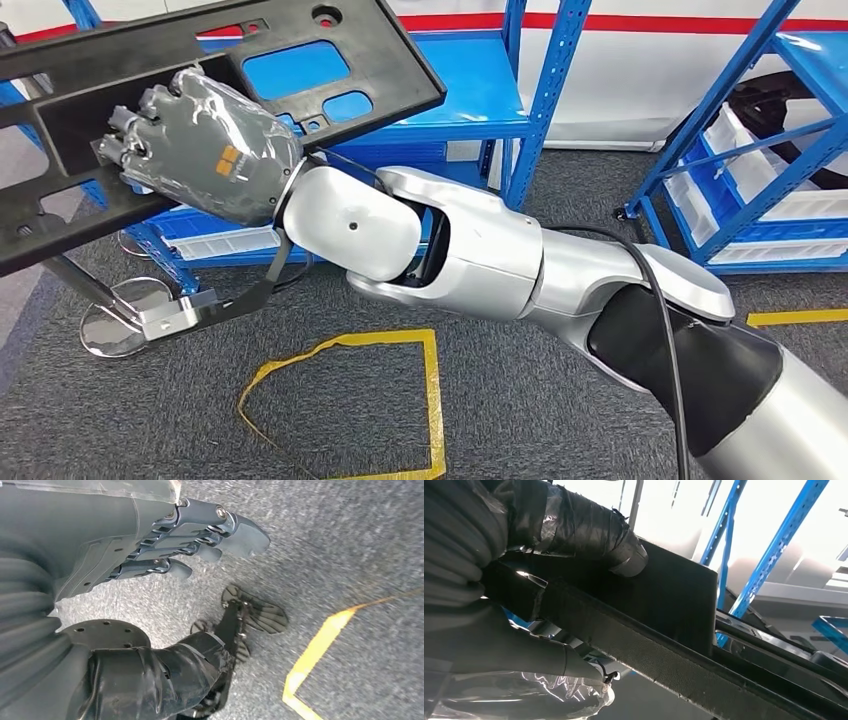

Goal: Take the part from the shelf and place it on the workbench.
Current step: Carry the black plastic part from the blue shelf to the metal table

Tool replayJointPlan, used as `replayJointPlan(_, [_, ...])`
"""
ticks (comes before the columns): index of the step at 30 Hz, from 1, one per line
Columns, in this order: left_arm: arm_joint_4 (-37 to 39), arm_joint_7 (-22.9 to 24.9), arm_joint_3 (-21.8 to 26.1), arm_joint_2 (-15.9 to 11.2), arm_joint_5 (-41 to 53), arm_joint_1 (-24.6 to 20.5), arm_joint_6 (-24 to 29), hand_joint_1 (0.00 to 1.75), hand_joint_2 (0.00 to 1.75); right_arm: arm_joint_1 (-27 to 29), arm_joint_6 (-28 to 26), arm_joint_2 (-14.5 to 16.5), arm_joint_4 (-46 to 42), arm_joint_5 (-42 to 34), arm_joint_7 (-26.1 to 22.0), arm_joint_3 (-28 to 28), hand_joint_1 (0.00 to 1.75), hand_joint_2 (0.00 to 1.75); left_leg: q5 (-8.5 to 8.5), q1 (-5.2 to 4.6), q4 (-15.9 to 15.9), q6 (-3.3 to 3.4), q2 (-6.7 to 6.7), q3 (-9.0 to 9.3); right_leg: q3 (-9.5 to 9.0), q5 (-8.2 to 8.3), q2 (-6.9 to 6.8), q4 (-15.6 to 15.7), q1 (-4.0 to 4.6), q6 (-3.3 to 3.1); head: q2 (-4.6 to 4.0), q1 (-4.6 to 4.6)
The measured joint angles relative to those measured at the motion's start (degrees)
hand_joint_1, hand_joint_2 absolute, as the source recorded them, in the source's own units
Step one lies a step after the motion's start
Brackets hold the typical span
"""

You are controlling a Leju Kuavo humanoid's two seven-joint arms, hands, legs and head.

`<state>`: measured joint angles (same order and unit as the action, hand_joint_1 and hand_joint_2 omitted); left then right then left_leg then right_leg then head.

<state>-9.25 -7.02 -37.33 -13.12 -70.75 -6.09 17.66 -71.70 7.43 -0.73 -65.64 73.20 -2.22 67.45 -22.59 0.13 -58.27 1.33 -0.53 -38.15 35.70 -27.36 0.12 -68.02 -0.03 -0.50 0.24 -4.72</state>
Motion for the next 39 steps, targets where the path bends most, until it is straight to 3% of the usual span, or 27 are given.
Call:
replayJointPlan(2, [0.01, 0.11, 0.0, 0.02, -0.01, 0.06, -0.1, 0.0, 1.75, -0.04, 0.01, 0.07, 0.04, 0.0, -0.01, 0.0, 1.75, 1.75, 0.86, 0.04, -0.44, -0.54, 0.01, -0.96, -4.1, -1.29, 0.12, 6.36, 0.31, -0.37, 0.0, 0.03])
replayJointPlan(3, [0.01, 0.19, 0.0, 0.03, -0.01, 0.1, -0.14, 0.0, 1.75, -0.05, 0.03, 0.1, 0.07, 0.0, -0.01, 0.0, 1.75, 1.75, 1.4, 0.11, -0.31, -0.89, 0.02, -1.15, -4.74, -1.68, 0.13, 7.83, 0.52, -0.49, 0.01, -0.04])
replayJointPlan(5, [0.02, 0.28, -0.01, 0.06, -0.02, 0.21, -0.18, 0.0, 1.75, -0.03, 0.08, 0.1, 0.14, 0.0, -0.01, 0.01, 1.75, 1.75, 2.18, 0.41, 0.1, -1.6, 0.15, -1.49, -4.38, -0.66, -0.04, 8.82, 0.56, -0.91, 0.01, -0.21])
replayJointPlan(6, [0.02, 0.3, -0.01, 0.1, -0.03, 0.28, -0.2, 0.0, 1.75, -0.06, 0.11, 0.14, 0.16, 0.0, -0.03, 0.01, 1.75, 1.75, 1.43, 0.47, -0.23, -1.9, 0.25, -1.97, -4.03, -0.04, -0.15, 9.29, 0.46, -1.23, 0.01, -0.22])
replayJointPlan(8, [0.03, 0.31, -0.02, 0.19, -0.04, 0.35, -0.23, 0.0, 1.75, -0.12, 0.13, 0.21, 0.18, 0.0, -0.03, 0.01, 1.75, 1.75, -3.06, 0.68, -3.96, -2.45, 0.37, -3.48, -2.86, 1.41, -0.34, 9.85, 0.13, -1.87, 0.0, -0.14])
replayJointPlan(10, [0.04, 0.31, -0.02, 0.23, -0.03, 0.36, -0.22, 0.0, 1.75, -0.1, 0.14, 0.25, 0.18, 0.0, -0.03, 0.01, 1.75, 1.75, -8.19, 0.91, -10.84, -3.05, 0.38, -4.85, -1.33, 2.59, -0.35, 9.82, 0.07, -2.14, 0.0, -0.15])
replayJointPlan(11, [0.04, 0.31, -0.02, 0.24, -0.03, 0.35, -0.22, 0.0, 1.75, -0.06, 0.15, 0.24, 0.19, 0.0, -0.03, 0.01, 1.75, 1.75, -9.04, 1.06, -13.7, -3.34, 0.38, -5.0, -0.5, 3.17, -0.35, 9.73, 0.04, -2.09, 0.0, -0.15])
replayJointPlan(12, [0.04, 0.31, -0.02, 0.25, -0.03, 0.33, -0.22, 0.0, 1.75, -0.02, 0.16, 0.24, 0.2, 0.0, -0.04, 0.02, 1.75, 1.75, -8.47, 1.22, -15.21, -3.61, 0.38, -4.53, 0.39, 3.71, -0.35, 9.57, -0.01, -1.99, 0.0, -0.14])
replayJointPlan(13, [0.04, 0.32, -0.02, 0.26, -0.03, 0.29, -0.24, 0.0, 1.75, 0.0, 0.19, 0.23, 0.23, 0.0, -0.04, 0.02, 1.75, 1.75, -6.81, 1.4, -15.01, -3.86, 0.37, -3.28, 1.33, 4.23, -0.35, 9.33, -0.11, -1.83, 0.0, -0.14])
replayJointPlan(14, [0.04, 0.37, -0.02, 0.27, -0.03, 0.24, -0.25, 0.0, 1.75, 0.01, 0.24, 0.23, 0.26, 0.0, -0.05, 0.02, 1.75, 1.75, -4.95, 1.59, -12.97, -4.08, 0.36, -1.17, 2.26, 4.68, -0.32, 9.02, -0.23, -1.6, 0.0, -0.13])
replayJointPlan(15, [0.04, 0.47, -0.02, 0.3, -0.04, 0.16, -0.25, 0.0, 1.75, 0.02, 0.27, 0.23, 0.29, 0.0, -0.06, 0.02, 1.75, 1.75, -4.36, 1.72, -9.7, -4.32, 0.37, 1.31, 3.12, 5.06, -0.29, 8.68, -0.31, -1.29, 0.0, -0.11])
replayJointPlan(17, [0.03, 0.72, -0.02, 0.33, -0.06, 0.04, -0.21, 0.0, 1.75, 0.1, 0.31, 0.18, 0.35, 0.0, -0.1, 0.01, 1.75, 1.75, -5.65, 1.54, -2.68, -4.1, 0.62, 5.99, 4.21, 5.89, -0.26, 8.25, -0.29, -0.63, 0.0, -0.14])
replayJointPlan(18, [0.03, 0.81, -0.02, 0.35, -0.07, 0.01, -0.17, 0.0, 1.75, 0.2, 0.31, 0.15, 0.4, 0.0, -0.14, 0.01, 1.75, 1.75, -6.45, 1.34, -0.88, -3.74, 0.78, 6.97, 4.4, 6.43, -0.27, 8.29, -0.24, -0.36, 0.0, -0.22])
replayJointPlan(20, [0.04, 0.96, -0.02, 0.38, -0.07, 0.06, -0.11, 0.0, 1.75, 0.44, 0.3, 0.1, 0.51, -0.01, -0.21, 0.02, 1.75, 1.75, -5.92, 1.18, -0.23, -2.85, 0.92, 6.92, 4.52, 7.52, -0.22, 8.75, -0.16, 0.08, 0.0, -0.35])
replayJointPlan(22, [0.04, 1.16, -0.02, 0.44, -0.06, 0.05, -0.05, 0.0, 1.75, 0.58, 0.28, 0.04, 0.63, -0.02, -0.22, 0.02, 1.75, 1.75, -5.07, 1.29, 0.09, -2.11, 0.7, 6.19, 5.42, 6.0, -0.1, 7.53, -0.19, 0.5, 0.0, -0.49])
replayJointPlan(25, [0.04, 1.31, -0.02, 0.46, -0.03, 0.08, 0.04, 0.0, 1.75, 0.73, 0.27, -0.01, 0.75, -0.01, -0.22, 0.02, 1.75, 1.75, -3.85, 0.98, -0.12, -0.75, 0.46, 4.39, 8.12, -1.84, -0.07, -2.04, -0.13, 0.65, 0.0, -0.79])
replayJointPlan(26, [0.04, 1.31, -0.02, 0.46, -0.03, 0.08, 0.05, 0.0, 1.75, 0.82, 0.27, -0.01, 0.78, -0.01, -0.22, 0.01, 1.75, 1.75, -3.51, 0.78, -0.38, -0.5, 0.44, 3.7, 8.72, -3.53, -0.08, -5.58, -0.06, 0.51, 0.0, -0.81])
replayJointPlan(27, [0.04, 1.26, -0.02, 0.47, -0.03, 0.07, 0.09, 0.0, 1.75, 0.92, 0.31, -0.01, 0.81, -0.02, -0.22, 0.01, 1.75, 1.75, -3.19, 0.56, -0.65, -0.35, 0.45, 3.02, 8.66, -3.9, -0.07, -7.76, 0.04, 0.29, 0.0, -0.81])
replayJointPlan(28, [0.04, 1.12, -0.02, 0.48, -0.03, 0.06, 0.19, 0.0, 1.75, 1.02, 0.34, -0.01, 0.86, -0.02, -0.22, 0.01, 1.75, 1.75, -2.87, 0.34, -0.93, -0.26, 0.48, 2.35, 7.8, -3.15, -0.06, -8.14, 0.2, -0.03, 0.0, -0.81])
replayJointPlan(30, [0.04, 0.49, -0.02, 0.53, -0.01, 0.08, 0.45, 0.0, 1.75, 1.1, 0.47, -0.01, 0.94, -0.02, -0.22, 0.01, 1.75, 1.75, -2.26, -0.04, -1.38, -0.2, 0.58, 1.15, 3.56, -0.63, 0.04, -3.22, 0.72, -1.12, 0.0, -0.79])
replayJointPlan(32, [0.03, -0.4, -0.02, 0.64, 0.01, 0.06, 0.52, 0.0, 1.75, 1.05, 0.63, 0.03, 0.97, -0.07, -0.26, 0.01, 1.75, 1.75, -1.49, -0.21, -1.54, -0.46, 0.63, 0.32, -1.22, -0.33, 0.13, 4.16, 1.18, -2.17, 0.0, -0.74])
replayJointPlan(34, [0.03, -1.01, -0.02, 0.72, 0.02, 0.03, 0.33, 0.0, 1.75, 0.96, 0.77, 0.07, 1.01, -0.13, -0.32, 0.01, 1.75, 1.75, -0.44, 0.1, -1.12, -1.07, 0.63, -0.03, -2.96, -0.55, 0.17, 7.67, 1.49, -2.44, 0.0, -0.78])
replayJointPlan(36, [0.08, -1.06, -0.03, 0.71, 0.01, 0.13, 0.16, 0.0, 1.75, 0.96, 0.85, 0.09, 1.07, -0.13, -0.39, 0.01, 1.75, 1.75, 0.13, 0.34, -0.45, -1.75, 0.78, -0.22, -2.78, 0.9, 0.03, 9.0, 1.51, -2.52, 0.0, -0.87])
replayJointPlan(37, [0.1, -0.96, -0.03, 0.73, 0.02, 0.19, 0.11, 0.0, 1.75, 0.95, 0.87, 0.14, 1.08, -0.14, -0.41, 0.02, 1.75, 1.75, -0.79, 0.37, -0.78, -2.01, 0.83, -0.58, -2.65, 1.68, -0.11, 9.77, 1.35, -2.65, 0.0, -0.9])
replayJointPlan(39, [0.15, -0.78, -0.04, 0.81, 0.07, 0.24, 0.08, 0.0, 1.75, 0.89, 0.9, 0.22, 1.11, -0.15, -0.43, 0.02, 1.75, 1.75, -5.43, 0.57, -4.76, -2.53, 0.84, -1.89, -2.03, 3.04, -0.37, 10.91, 0.91, -2.75, 0.01, -0.87])
